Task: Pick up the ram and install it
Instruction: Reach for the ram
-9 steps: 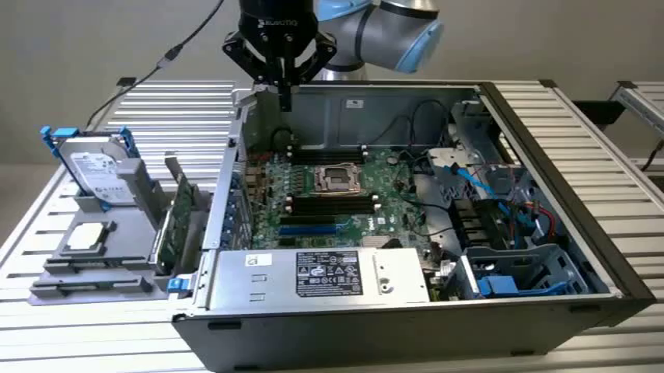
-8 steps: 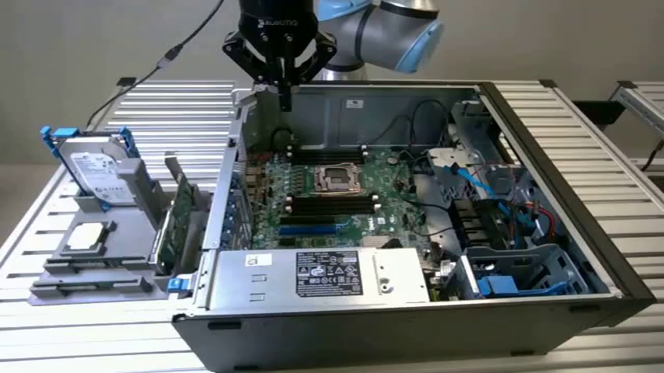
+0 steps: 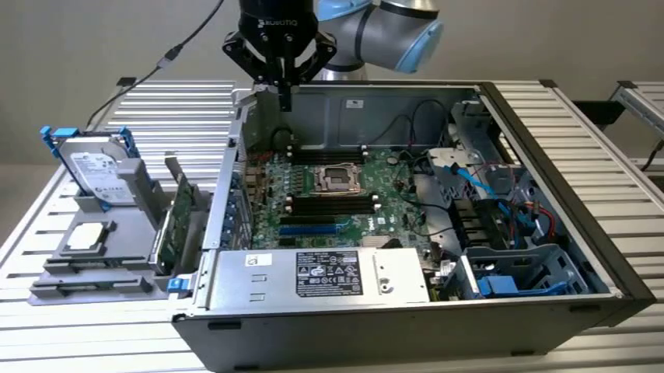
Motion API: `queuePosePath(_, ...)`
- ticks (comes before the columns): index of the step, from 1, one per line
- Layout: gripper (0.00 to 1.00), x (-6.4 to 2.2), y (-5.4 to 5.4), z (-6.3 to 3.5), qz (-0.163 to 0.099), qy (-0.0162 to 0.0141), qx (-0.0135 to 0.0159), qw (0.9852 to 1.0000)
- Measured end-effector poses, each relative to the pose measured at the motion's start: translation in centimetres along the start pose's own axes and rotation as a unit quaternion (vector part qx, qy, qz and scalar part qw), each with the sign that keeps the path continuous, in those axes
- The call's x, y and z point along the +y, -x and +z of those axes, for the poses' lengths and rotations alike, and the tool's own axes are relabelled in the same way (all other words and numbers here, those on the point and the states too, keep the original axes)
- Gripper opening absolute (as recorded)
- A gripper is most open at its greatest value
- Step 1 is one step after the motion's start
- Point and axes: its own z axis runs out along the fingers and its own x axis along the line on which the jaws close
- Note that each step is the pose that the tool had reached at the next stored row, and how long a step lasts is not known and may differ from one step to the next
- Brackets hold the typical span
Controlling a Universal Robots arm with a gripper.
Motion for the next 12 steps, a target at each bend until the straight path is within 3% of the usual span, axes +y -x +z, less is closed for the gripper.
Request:
queuePosePath(3, 0.11, -0.10, -1.2, 0.03, 0.000, -0.0001, 0.0010, 1.0000)
queuePosePath(6, 0.11, -0.23, -2.4, 0.20, 0.000, -0.0005, 0.0045, 1.0000)
queuePosePath(12, 0.11, -0.96, -5.1, 0.48, 0.000, -0.0005, 0.0046, 1.0000)
